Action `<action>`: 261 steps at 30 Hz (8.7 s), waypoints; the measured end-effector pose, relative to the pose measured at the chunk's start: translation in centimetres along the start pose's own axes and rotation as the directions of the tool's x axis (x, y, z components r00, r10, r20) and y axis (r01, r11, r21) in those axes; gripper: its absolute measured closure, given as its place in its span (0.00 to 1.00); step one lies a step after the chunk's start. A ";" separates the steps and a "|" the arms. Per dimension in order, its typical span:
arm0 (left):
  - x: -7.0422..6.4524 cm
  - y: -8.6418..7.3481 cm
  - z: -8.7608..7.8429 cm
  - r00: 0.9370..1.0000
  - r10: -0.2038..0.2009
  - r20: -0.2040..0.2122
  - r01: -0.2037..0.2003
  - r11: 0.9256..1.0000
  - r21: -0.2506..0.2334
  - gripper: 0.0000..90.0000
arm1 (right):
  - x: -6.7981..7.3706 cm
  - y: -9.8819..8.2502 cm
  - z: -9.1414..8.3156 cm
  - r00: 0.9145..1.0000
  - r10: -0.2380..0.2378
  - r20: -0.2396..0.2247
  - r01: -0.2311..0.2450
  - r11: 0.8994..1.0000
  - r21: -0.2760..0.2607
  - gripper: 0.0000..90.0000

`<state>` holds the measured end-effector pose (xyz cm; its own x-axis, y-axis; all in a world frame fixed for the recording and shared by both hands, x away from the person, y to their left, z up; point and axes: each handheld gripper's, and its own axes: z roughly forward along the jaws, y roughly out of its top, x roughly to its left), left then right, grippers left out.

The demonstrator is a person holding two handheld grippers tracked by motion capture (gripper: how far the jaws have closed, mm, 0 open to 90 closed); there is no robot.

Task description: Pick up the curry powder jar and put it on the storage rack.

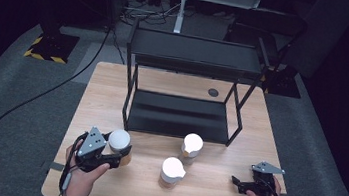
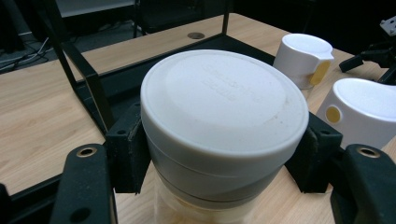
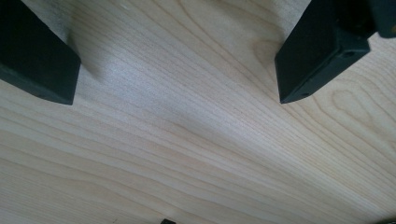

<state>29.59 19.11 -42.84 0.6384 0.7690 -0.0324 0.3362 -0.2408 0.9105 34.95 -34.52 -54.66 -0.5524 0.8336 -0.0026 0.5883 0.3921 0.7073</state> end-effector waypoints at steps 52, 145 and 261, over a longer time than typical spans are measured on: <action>1.5 6.5 6.5 1.000 0.019 -0.010 -0.019 1.000 -0.004 0.37 | 0.0 0.0 0.0 1.000 0.001 0.000 -0.001 1.000 0.000 0.00; 5.7 5.7 18.1 0.997 -0.030 -0.075 0.039 0.991 0.124 0.37 | 0.0 0.0 0.0 1.000 0.000 0.003 0.000 1.000 -0.001 0.00; 4.4 -3.4 2.6 0.990 0.027 -0.141 -0.019 0.998 0.062 0.12 | 0.3 0.1 0.1 1.000 0.015 0.018 -0.015 1.000 0.000 0.00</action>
<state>33.01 21.79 -47.18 0.5435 0.8379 0.0507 0.3664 -0.2911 0.8837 34.96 -34.21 -54.65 -0.5327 0.8463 -0.0045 0.5968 0.3794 0.7070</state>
